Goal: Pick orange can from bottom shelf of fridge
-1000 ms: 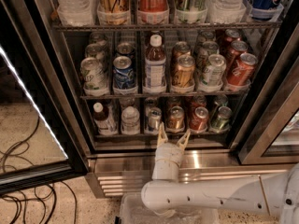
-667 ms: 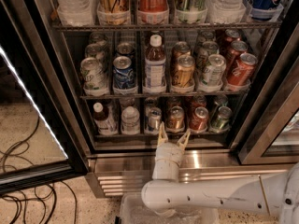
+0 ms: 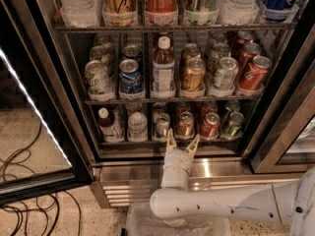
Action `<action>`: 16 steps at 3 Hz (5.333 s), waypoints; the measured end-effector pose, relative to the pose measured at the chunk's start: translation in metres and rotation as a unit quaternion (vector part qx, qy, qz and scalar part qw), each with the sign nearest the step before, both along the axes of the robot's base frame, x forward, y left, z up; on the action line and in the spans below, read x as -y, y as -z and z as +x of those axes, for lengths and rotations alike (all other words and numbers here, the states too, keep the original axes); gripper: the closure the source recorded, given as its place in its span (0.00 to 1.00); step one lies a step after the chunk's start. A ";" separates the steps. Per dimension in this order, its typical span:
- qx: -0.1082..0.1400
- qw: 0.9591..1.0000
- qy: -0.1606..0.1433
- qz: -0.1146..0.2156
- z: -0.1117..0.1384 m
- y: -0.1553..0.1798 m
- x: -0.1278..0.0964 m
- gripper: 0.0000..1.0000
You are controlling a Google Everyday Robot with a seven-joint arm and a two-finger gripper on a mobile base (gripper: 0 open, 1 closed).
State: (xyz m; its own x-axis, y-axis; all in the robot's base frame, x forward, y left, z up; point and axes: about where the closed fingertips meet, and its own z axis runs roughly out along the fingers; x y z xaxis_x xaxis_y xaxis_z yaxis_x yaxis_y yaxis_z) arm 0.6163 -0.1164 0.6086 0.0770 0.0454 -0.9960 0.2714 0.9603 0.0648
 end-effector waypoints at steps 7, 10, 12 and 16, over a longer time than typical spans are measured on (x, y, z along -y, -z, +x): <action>0.023 0.999 -0.043 -0.023 0.059 -0.009 0.022 0.34; 0.013 0.998 -0.049 -0.022 0.072 -0.005 0.024 0.54; 0.013 0.998 -0.049 -0.022 0.072 -0.005 0.024 0.99; 0.124 0.991 -0.019 0.048 0.019 -0.105 0.066 1.00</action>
Offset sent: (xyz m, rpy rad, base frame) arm 0.0144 -0.0290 0.0036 -0.0704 -0.0460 -0.0424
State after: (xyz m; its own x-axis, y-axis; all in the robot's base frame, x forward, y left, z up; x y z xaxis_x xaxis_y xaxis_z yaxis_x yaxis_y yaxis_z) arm 0.6352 -0.1820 0.7135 0.3146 0.1460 -0.9379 0.1994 0.9559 0.2157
